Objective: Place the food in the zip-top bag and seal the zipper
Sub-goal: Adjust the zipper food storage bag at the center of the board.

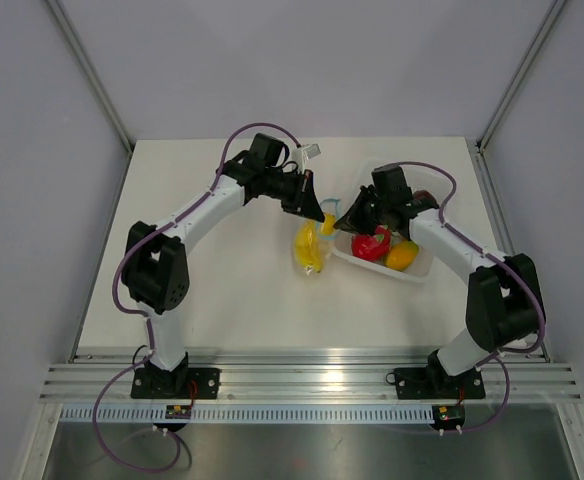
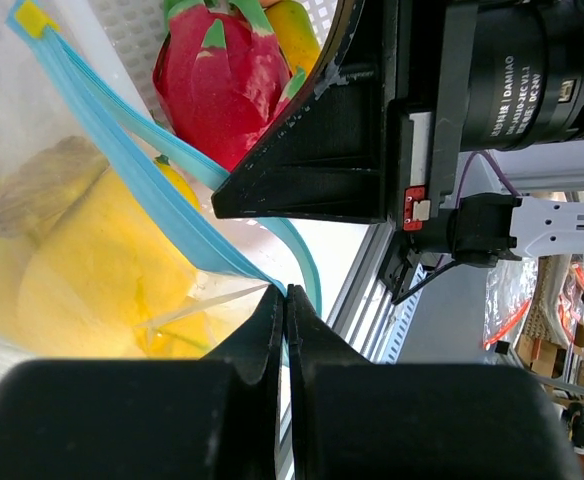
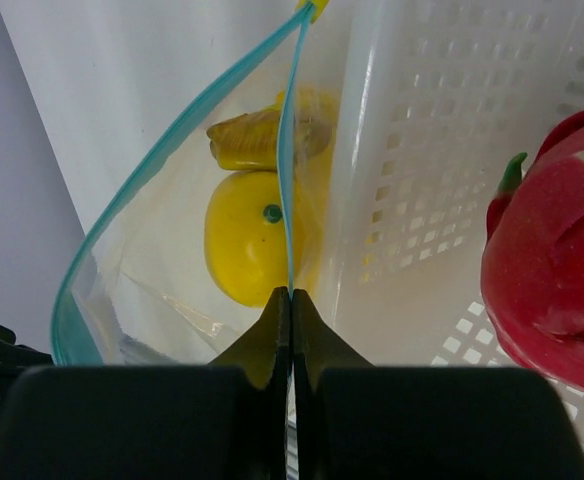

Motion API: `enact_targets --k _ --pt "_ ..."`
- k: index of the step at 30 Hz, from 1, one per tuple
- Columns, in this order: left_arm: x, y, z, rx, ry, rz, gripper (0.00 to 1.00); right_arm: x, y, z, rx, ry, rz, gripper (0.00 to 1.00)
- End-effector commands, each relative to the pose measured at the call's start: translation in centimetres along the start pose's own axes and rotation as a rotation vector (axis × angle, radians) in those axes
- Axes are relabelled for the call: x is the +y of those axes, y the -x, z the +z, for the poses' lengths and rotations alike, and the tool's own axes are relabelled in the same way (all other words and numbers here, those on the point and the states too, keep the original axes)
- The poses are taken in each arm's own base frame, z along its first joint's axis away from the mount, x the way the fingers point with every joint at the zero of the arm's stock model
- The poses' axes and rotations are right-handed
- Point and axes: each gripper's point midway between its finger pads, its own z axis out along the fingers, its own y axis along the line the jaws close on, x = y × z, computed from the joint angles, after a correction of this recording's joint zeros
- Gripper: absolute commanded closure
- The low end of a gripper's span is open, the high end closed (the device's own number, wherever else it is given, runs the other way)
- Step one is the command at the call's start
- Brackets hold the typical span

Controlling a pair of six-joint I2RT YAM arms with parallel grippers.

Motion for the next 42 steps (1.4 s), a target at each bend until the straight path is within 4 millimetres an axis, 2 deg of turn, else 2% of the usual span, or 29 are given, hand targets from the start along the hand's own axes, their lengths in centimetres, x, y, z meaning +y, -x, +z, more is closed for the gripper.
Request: enact_targets --k 1,2,4,5,6,7,8,10,12,13,15,17,19,21,22,23,27,30,32,33,37,39,42 --pt "-2.2 2.7 -2.4 -0.076 -0.01 0.104 1.0 3.5 1.7 -1.0 -0.026 0.088 -0.064 1.0" --pt "-2.0 2.9 -3.0 -0.085 0.003 0.108 1.0 5.3 2.5 -1.7 -0.038 0.133 -0.088 1.0" --pt "-1.5 4.0 -4.9 -0.127 0.02 0.105 1.0 7.4 3.1 -2.5 -0.049 0.173 -0.121 1.0" --pt "-1.5 4.4 -5.7 -0.141 0.027 0.109 1.0 9.2 4.0 -3.6 -0.08 0.2 -0.159 1.0" --pt "-2.2 5.3 -6.9 -0.169 0.035 0.132 1.0 10.4 4.3 -4.2 -0.096 0.218 -0.183 1.0" --pt "-1.9 5.8 -7.9 -0.189 0.057 0.135 1.0 11.7 3.8 -4.5 -0.099 0.238 -0.218 1.0" --pt "-1.8 5.8 -8.5 -0.194 0.066 0.138 1.0 13.1 4.4 -5.2 -0.133 0.252 -0.242 1.0" --pt "-1.9 5.6 -9.4 -0.204 0.087 0.138 1.0 14.0 3.4 -4.7 -0.125 0.254 -0.287 1.0" --pt "-1.5 4.6 -9.2 -0.194 0.094 0.115 1.0 13.2 2.3 -2.7 -0.084 0.229 -0.286 1.0" --pt "-0.3 3.0 -8.4 -0.166 0.099 0.075 1.0 12.6 1.8 -1.7 -0.069 0.215 -0.279 1.0" --pt "1.2 1.9 -7.9 -0.16 0.127 0.04 1.0 9.9 0.4 1.3 -0.028 0.155 -0.254 1.0" --pt "3.4 -0.1 -7.0 -0.127 0.176 -0.007 1.0 7.5 0.1 3.2 -0.026 0.084 -0.243 1.0" --pt "5.2 -0.8 -6.9 -0.121 0.217 -0.04 1.0 5.7 -0.1 4.7 -0.015 0.031 -0.239 1.0" --pt "5.9 -0.9 -6.9 -0.115 0.227 -0.063 1.0 5.3 0.2 5.1 -0.02 -0.004 -0.248 1.0" --pt "6.0 -0.8 -7.2 -0.116 0.234 -0.068 1.0 6.0 0.8 4.9 -0.038 0.003 -0.252 1.0" --pt "5.6 0.1 -7.7 -0.133 0.241 -0.048 1.0 6.2 1.1 4.6 -0.043 0.002 -0.256 1.0" --pt "3.3 2.4 -10.0 -0.198 0.263 0.021 1.0 9.2 3.1 1.9 -0.131 0.063 -0.268 1.0" --pt "2.3 3.1 -11.0 -0.227 0.253 0.038 1.0 10.3 3.6 0.6 -0.17 0.092 -0.262 1.0" --pt "2.4 3.1 -10.8 -0.23 0.244 0.026 1.0 9.9 3.2 0.7 -0.162 0.091 -0.253 1.0" --pt "3.0 2.1 -10.0 -0.207 0.231 0.0 1.0 9.2 2.9 1.2 -0.149 0.077 -0.249 1.0" --pt "5.9 0.2 -7.8 -0.157 0.228 -0.079 1.0 5.7 1.0 3.8 -0.063 -0.014 -0.24 1.0" --pt "6.2 0.1 -7.7 -0.148 0.23 -0.09 1.0 5.4 0.9 3.7 -0.067 -0.015 -0.231 1.0" --pt "5.4 1.4 -8.4 -0.186 0.241 -0.059 1.0 5.6 1.5 2.9 -0.11 -0.013 -0.225 1.0"
